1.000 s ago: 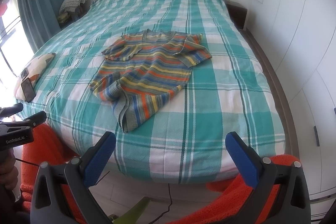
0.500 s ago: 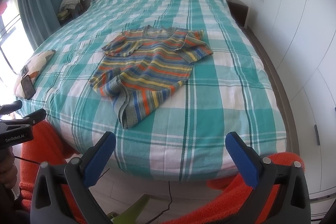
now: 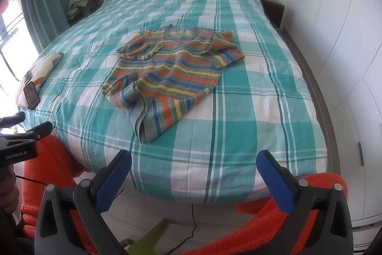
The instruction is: Fold small clothes
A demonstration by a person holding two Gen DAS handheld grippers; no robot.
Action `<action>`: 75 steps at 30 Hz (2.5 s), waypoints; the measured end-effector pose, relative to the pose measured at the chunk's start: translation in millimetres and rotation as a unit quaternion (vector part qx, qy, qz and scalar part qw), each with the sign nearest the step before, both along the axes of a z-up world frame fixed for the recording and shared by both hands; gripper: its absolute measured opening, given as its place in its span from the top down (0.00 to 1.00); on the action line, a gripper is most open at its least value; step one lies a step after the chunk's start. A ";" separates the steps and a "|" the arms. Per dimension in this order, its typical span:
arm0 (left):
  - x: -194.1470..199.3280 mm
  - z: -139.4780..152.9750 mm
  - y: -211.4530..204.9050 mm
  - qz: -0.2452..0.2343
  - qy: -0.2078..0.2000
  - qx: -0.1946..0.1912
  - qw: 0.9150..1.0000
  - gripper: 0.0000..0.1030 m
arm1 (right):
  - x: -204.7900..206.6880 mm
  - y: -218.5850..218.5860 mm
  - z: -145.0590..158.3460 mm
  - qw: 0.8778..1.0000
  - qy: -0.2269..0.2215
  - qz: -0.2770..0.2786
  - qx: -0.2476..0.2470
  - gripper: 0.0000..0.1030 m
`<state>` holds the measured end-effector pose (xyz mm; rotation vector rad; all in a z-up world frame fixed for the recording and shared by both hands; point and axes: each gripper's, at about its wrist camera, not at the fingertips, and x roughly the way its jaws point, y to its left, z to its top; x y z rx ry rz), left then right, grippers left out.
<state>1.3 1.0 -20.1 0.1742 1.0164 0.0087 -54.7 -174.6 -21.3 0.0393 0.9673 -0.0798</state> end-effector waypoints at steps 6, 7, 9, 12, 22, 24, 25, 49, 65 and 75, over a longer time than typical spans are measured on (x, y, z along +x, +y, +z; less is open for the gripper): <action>1.4 -2.3 0.6 0.006 0.004 0.005 1.000 0.01 | 6.9 0.8 -1.9 0.998 0.010 -0.024 -0.059 0.00; 1.7 -2.7 -0.3 0.005 0.005 0.006 1.000 0.01 | 8.6 -1.0 -0.3 0.997 0.012 -0.030 -0.065 0.00; 1.8 -2.9 -3.5 0.002 0.005 0.009 1.000 0.01 | 9.1 -5.5 0.8 0.996 0.014 -0.042 -0.072 0.00; 1.1 -2.3 -7.4 -0.002 0.005 0.010 1.000 0.01 | 8.4 -11.2 0.6 0.995 0.019 -0.055 -0.083 0.00; 1.7 -7.2 -6.8 0.000 0.011 0.015 1.000 0.01 | 8.6 -16.0 -3.8 0.993 0.035 -0.064 -0.094 0.00; 1.1 -9.1 -5.9 0.001 0.013 0.015 1.000 0.01 | 9.2 -16.7 -6.0 0.992 0.040 -0.065 -0.098 0.00; 1.1 -9.8 -5.9 0.001 0.014 0.016 1.000 0.01 | 9.4 -16.8 -7.0 0.992 0.042 -0.065 -0.099 0.00; 3.8 -43.1 61.5 0.054 0.064 -0.079 0.993 0.01 | 188.7 53.7 -160.7 0.939 0.136 0.315 0.004 0.92; 23.3 -56.0 42.6 0.033 0.067 -0.117 0.990 0.01 | 112.4 -57.0 -79.4 0.964 0.089 0.234 0.091 0.29; 11.7 -47.7 89.5 0.090 0.041 -0.113 0.989 0.01 | 170.3 143.7 -128.2 0.887 0.094 0.388 0.233 0.45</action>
